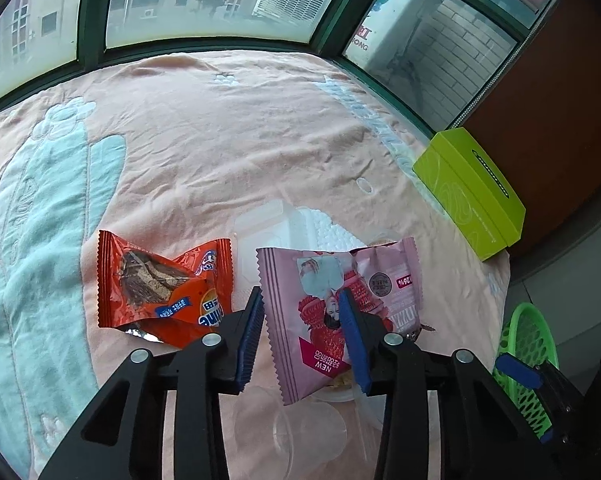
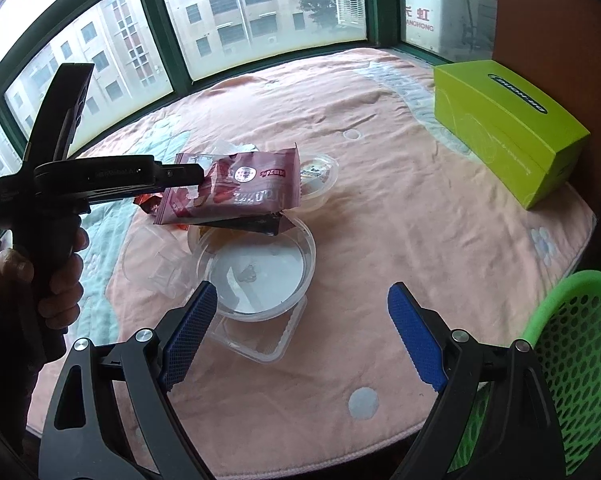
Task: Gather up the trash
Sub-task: 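Grasp the pink snack packet with the right gripper, then lift the pink packet with the right gripper while the left gripper grasps the clear bowl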
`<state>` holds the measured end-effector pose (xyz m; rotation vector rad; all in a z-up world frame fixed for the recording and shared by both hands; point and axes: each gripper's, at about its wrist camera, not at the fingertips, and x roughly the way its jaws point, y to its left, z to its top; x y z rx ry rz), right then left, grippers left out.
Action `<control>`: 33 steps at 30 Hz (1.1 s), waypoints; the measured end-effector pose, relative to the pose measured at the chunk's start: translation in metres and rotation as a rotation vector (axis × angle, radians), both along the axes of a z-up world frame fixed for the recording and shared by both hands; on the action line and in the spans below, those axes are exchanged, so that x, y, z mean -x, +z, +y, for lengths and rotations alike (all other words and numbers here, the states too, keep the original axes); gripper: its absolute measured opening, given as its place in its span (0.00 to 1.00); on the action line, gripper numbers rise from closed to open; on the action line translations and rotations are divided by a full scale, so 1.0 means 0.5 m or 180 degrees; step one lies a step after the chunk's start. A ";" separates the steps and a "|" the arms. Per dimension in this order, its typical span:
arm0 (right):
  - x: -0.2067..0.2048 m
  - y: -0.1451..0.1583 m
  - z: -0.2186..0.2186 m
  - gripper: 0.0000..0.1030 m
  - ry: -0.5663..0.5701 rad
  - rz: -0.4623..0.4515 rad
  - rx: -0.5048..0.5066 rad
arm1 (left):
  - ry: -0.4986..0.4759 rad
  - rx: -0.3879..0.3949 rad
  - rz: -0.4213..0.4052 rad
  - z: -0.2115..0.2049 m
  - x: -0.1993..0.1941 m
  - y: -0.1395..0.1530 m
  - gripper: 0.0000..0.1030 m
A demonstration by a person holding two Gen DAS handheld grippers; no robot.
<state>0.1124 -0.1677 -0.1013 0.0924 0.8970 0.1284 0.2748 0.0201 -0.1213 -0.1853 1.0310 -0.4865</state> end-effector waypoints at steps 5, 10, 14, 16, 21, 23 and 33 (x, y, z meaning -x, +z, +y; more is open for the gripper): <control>-0.007 -0.010 0.008 0.84 0.0034 0.0033 -0.0005 | 0.0009 0.0063 -0.0013 0.008 0.005 0.001 0.28; -0.016 -0.021 0.013 0.84 0.0040 0.0065 0.0003 | 0.0003 0.0076 0.0019 0.008 0.003 -0.006 0.25; -0.022 -0.030 0.014 0.84 0.0078 0.0097 -0.0013 | 0.0016 0.0082 0.0013 0.012 0.005 -0.007 0.18; -0.028 -0.034 0.019 0.84 0.0097 0.0113 -0.0007 | 0.0014 0.0131 0.0031 0.015 0.005 -0.007 0.08; -0.043 -0.046 0.033 0.84 0.0191 0.0126 -0.0009 | 0.0010 0.0183 -0.0008 0.018 0.018 0.003 0.05; -0.048 -0.049 0.038 0.87 0.0236 0.0134 -0.0031 | 0.0015 0.0203 -0.0034 0.021 0.023 0.011 0.04; -0.083 -0.066 0.066 0.95 0.0341 0.0160 0.0020 | -0.0068 0.0302 -0.0282 0.018 0.055 0.083 0.03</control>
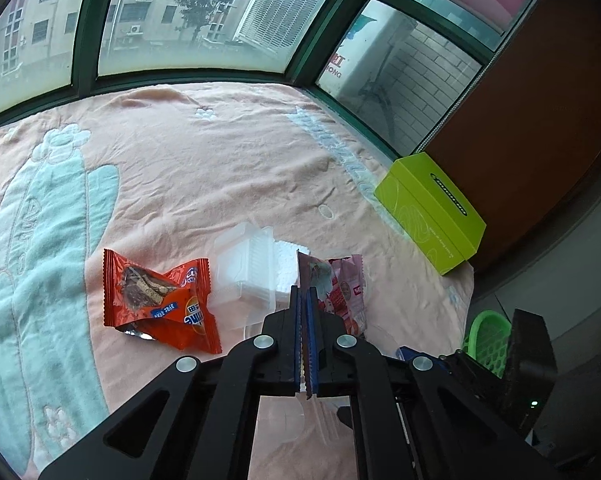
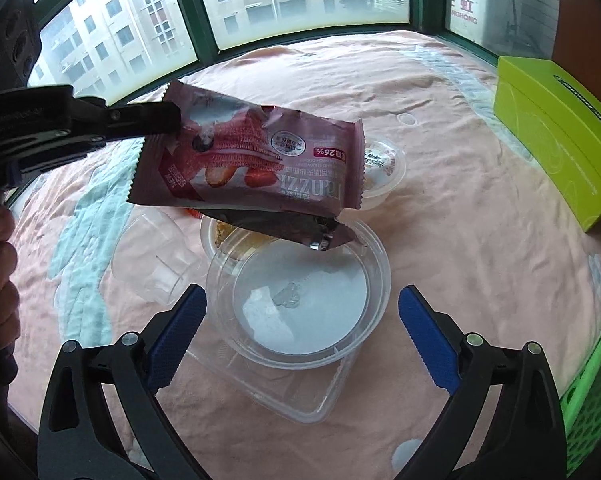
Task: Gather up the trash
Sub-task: 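Lift the pink packet with the right gripper while the left gripper grasps the clear bowl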
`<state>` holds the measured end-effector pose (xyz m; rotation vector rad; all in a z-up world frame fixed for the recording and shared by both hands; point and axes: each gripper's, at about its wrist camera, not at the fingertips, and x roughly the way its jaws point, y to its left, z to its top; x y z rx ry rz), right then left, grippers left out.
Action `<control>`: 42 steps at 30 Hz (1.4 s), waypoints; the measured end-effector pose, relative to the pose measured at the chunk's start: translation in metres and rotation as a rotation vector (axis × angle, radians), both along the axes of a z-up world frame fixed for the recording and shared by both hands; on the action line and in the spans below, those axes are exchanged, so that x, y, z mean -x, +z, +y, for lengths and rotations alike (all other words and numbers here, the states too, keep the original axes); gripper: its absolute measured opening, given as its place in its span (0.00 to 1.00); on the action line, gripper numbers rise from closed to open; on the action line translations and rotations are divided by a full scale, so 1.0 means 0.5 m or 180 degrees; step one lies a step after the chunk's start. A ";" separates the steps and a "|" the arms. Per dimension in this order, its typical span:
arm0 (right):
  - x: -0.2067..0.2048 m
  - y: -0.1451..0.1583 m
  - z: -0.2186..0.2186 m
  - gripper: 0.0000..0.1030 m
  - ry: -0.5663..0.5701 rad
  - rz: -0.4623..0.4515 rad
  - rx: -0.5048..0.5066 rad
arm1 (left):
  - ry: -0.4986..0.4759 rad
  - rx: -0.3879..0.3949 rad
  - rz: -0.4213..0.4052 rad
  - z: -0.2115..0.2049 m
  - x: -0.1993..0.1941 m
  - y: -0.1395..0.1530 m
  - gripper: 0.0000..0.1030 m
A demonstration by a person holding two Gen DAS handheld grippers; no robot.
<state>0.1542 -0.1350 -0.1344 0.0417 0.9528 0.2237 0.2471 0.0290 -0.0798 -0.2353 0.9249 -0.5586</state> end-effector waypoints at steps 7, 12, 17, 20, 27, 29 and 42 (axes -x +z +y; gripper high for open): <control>-0.006 -0.005 0.000 0.94 -0.0040 -0.0024 0.0026 | -0.0027 0.0012 -0.0160 -0.004 0.017 0.048 0.03; -0.003 -0.002 -0.006 0.84 -0.0040 -0.0018 -0.0035 | -0.0027 0.0022 -0.0251 -0.005 0.031 0.077 0.03; 0.005 0.001 0.004 0.90 -0.0002 -0.0060 0.0073 | -0.0010 0.0025 -0.0322 -0.003 0.043 0.099 0.03; 0.008 0.004 0.007 0.95 -0.0022 -0.0129 0.0154 | -0.0007 0.0018 -0.0353 0.000 0.048 0.109 0.02; 0.007 0.006 0.018 0.95 0.0059 -0.0144 0.0188 | 0.0029 0.0017 -0.0394 0.013 0.054 0.125 0.02; 0.004 0.005 0.020 0.95 0.0055 -0.0152 0.0213 | 0.0034 0.0014 -0.0400 0.016 0.054 0.129 0.02; -0.002 -0.002 0.007 0.88 -0.0073 -0.0129 0.0118 | 0.0050 0.0013 -0.0419 0.022 0.060 0.142 0.02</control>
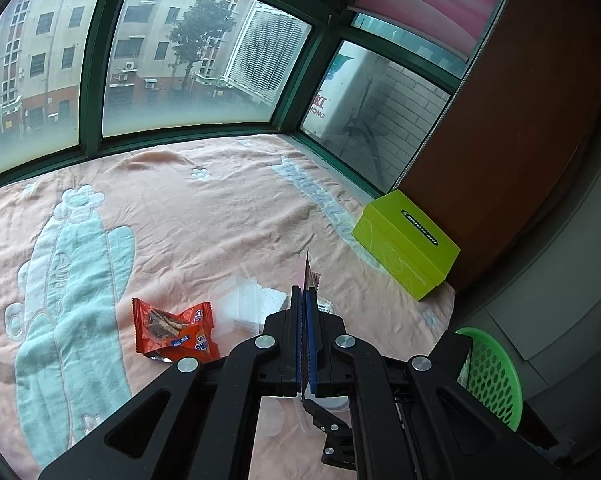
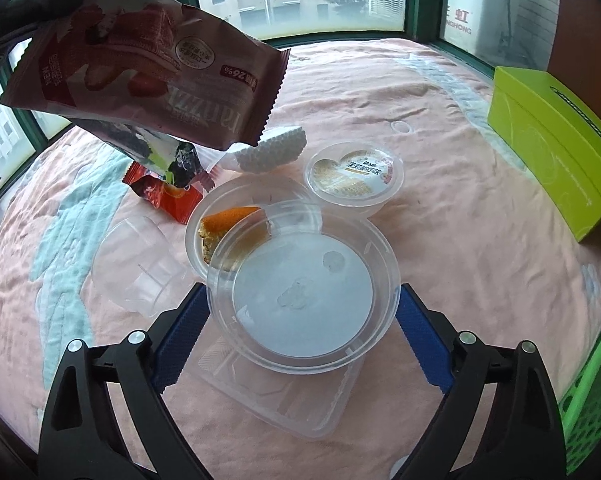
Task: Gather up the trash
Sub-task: 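Lift the pink packet with the right gripper while the left gripper grasps the clear bowl, then drop the pink packet and clear bowl into the green wastebasket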
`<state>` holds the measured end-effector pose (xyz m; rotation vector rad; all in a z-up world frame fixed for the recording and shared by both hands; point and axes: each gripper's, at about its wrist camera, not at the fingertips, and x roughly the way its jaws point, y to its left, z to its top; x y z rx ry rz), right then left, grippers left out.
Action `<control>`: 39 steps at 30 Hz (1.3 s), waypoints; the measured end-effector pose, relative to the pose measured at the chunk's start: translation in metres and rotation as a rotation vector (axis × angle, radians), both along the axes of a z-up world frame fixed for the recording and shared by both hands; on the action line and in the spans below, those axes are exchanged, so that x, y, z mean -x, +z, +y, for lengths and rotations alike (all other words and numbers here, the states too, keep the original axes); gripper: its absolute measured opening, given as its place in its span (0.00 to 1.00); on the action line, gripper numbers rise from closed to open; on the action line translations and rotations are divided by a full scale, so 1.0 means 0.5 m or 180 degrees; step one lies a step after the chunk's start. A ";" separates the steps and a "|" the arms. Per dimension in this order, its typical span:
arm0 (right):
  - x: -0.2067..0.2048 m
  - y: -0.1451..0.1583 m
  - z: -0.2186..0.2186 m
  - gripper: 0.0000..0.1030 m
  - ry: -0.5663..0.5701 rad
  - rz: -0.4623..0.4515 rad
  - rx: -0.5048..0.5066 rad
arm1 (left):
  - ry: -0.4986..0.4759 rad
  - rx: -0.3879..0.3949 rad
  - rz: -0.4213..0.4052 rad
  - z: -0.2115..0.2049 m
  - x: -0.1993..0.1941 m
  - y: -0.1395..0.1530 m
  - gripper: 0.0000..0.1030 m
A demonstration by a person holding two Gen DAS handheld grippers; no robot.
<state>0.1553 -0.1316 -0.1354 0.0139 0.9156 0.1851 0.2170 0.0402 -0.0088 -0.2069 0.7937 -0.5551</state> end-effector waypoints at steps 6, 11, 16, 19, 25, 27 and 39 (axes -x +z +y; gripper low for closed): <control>0.031 0.033 -0.013 0.88 -0.0022 -0.0101 -0.0010 | -0.0044 0.0031 -0.0016 -0.012 0.010 0.010 0.02; 0.069 0.061 -0.041 0.88 -0.0108 -0.0137 -0.0022 | -0.0094 0.0058 -0.0059 -0.030 0.027 0.027 0.02; 0.115 0.088 -0.074 0.88 -0.0215 -0.0191 0.0002 | -0.0173 0.0066 -0.0105 -0.058 0.054 0.042 0.02; 0.145 0.102 -0.100 0.88 -0.0301 -0.0225 0.0010 | -0.0226 0.0080 -0.0123 -0.080 0.070 0.049 0.02; 0.206 0.123 -0.161 0.88 -0.0499 -0.0282 0.0013 | -0.0376 0.0089 -0.0152 -0.136 0.105 0.059 0.02; 0.223 0.127 -0.182 0.88 -0.0564 -0.0284 0.0012 | -0.0432 0.0101 -0.0155 -0.157 0.115 0.062 0.02; 0.333 0.132 -0.317 0.88 -0.1043 -0.0265 0.0120 | -0.0812 0.0138 -0.0189 -0.286 0.172 0.082 0.02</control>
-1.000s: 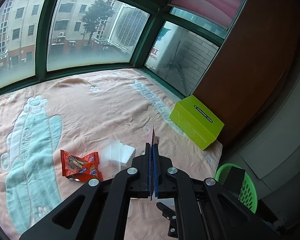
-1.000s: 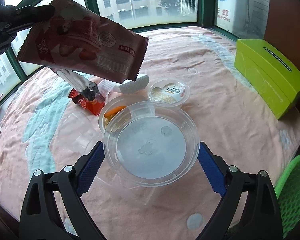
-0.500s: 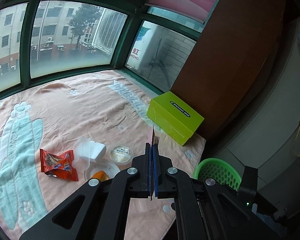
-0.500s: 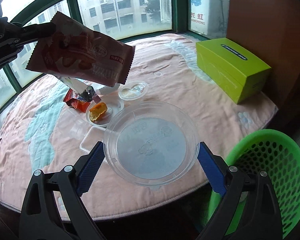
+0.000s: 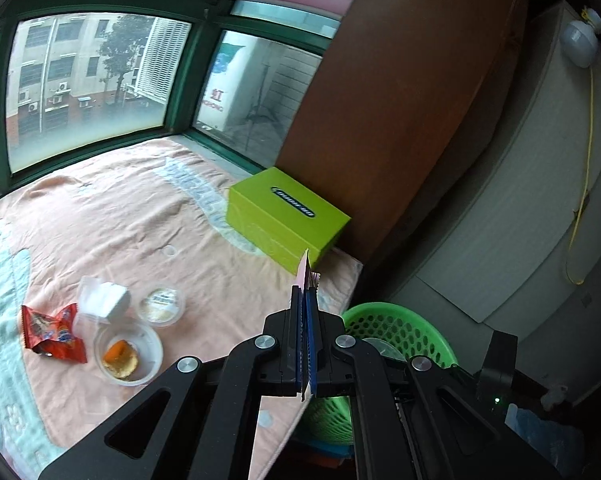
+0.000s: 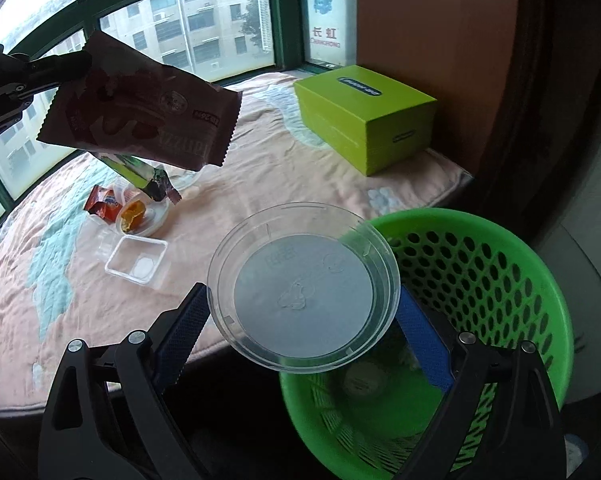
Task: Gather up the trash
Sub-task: 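Drop the pink packet and clear bowl into the green wastebasket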
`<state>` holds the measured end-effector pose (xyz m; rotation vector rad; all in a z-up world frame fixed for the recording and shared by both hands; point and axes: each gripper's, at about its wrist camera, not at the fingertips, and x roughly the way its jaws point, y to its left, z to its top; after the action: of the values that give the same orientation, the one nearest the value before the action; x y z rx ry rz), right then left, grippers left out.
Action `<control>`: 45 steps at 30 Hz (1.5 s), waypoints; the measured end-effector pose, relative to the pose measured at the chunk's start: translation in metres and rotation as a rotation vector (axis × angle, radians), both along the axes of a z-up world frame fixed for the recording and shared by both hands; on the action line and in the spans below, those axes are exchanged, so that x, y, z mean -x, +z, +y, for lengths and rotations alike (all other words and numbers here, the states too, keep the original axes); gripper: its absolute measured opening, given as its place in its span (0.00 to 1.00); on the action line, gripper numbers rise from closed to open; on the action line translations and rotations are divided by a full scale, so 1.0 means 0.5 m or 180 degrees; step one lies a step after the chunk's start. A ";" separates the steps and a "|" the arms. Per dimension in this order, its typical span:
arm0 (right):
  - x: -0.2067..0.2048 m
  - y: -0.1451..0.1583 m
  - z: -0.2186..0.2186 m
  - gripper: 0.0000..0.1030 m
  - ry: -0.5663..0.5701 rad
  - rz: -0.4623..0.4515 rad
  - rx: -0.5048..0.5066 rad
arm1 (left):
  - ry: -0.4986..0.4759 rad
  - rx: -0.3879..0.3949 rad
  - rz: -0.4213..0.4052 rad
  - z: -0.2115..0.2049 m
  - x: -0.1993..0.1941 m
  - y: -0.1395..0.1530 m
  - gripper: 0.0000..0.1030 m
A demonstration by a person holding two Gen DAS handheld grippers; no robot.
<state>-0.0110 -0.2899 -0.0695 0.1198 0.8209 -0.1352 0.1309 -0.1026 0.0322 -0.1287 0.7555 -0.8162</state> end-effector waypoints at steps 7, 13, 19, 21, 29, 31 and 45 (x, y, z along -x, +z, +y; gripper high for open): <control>0.068 -0.020 -0.082 0.88 -0.0353 0.0077 -0.0018 | -0.0232 0.0025 0.0002 -0.075 0.029 0.008 0.02; 0.110 -0.036 -0.132 0.89 -0.0559 0.0135 -0.0045 | -0.0411 0.0050 0.0012 -0.131 0.052 0.013 0.02; 0.140 -0.043 -0.170 0.91 -0.0676 0.0108 -0.0154 | -0.0582 0.0012 0.0046 -0.183 0.075 0.005 0.02; 0.145 -0.040 -0.176 0.92 -0.0693 0.0087 -0.0154 | -0.0632 -0.0006 0.0075 -0.201 0.082 -0.003 0.02; 0.174 -0.028 -0.202 0.93 -0.0792 0.0013 -0.0176 | -0.0772 -0.0099 0.0186 -0.251 0.110 -0.032 0.02; 0.181 -0.025 -0.206 0.93 -0.0819 -0.0002 -0.0159 | -0.0795 -0.0136 0.0228 -0.265 0.114 -0.043 0.02; 0.218 -0.001 -0.225 0.93 -0.0940 -0.0168 -0.0152 | -0.0884 -0.0383 0.0494 -0.322 0.131 -0.125 0.20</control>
<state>-0.1198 -0.4025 -0.0699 0.2885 0.7505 -0.3891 0.0655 -0.2634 -0.0302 0.0221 0.9810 -1.0294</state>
